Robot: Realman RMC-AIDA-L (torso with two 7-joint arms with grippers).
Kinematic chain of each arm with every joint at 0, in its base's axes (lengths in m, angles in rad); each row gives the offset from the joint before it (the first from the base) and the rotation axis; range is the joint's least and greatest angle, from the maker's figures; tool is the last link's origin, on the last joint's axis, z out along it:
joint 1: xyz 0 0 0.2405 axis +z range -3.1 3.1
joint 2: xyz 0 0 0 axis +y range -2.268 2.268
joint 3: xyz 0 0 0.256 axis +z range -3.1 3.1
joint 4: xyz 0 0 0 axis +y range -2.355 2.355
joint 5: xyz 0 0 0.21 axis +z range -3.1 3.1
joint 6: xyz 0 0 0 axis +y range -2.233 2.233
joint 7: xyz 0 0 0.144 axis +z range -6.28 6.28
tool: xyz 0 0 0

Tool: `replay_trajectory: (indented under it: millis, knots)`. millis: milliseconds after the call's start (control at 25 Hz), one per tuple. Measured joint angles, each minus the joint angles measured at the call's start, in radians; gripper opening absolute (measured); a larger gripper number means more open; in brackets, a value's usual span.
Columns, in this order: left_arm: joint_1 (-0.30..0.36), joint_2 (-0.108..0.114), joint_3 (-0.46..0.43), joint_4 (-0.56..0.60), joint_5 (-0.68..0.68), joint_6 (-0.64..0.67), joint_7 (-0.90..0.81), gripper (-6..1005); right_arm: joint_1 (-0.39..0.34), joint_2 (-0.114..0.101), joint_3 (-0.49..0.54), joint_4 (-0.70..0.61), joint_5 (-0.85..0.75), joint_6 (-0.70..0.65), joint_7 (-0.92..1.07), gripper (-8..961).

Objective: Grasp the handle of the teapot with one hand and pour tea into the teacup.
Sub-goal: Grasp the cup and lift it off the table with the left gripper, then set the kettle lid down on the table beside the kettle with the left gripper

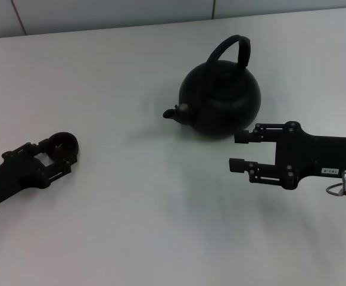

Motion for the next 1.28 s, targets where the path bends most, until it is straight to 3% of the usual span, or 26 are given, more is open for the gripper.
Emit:
replay_trajectory:
  millis: [160,360,760,1000,1280]
  knots:
    - [-0.002,0.0,0.001,0.0,0.0,0.0,0.0,774,0.001,0.0,0.003,0.001,0.0,0.0,0.0,579]
    - [-0.003,0.0,0.001,0.0,-0.001,0.005,0.0,691,0.002,0.0,0.004,0.001,0.0,0.001,0.0,579]
    - [-0.055,-0.003,0.003,-0.03,0.0,0.087,-0.001,691,0.003,0.0,0.004,0.003,0.0,0.001,0.0,579]
    - [-0.1,-0.006,0.075,-0.069,0.001,0.083,0.001,692,0.005,0.0,0.004,0.016,0.0,0.0,0.0,579]
    - [-0.122,-0.006,0.079,-0.103,0.0,0.077,0.001,692,0.005,0.0,0.004,0.024,0.0,0.001,-0.006,579]
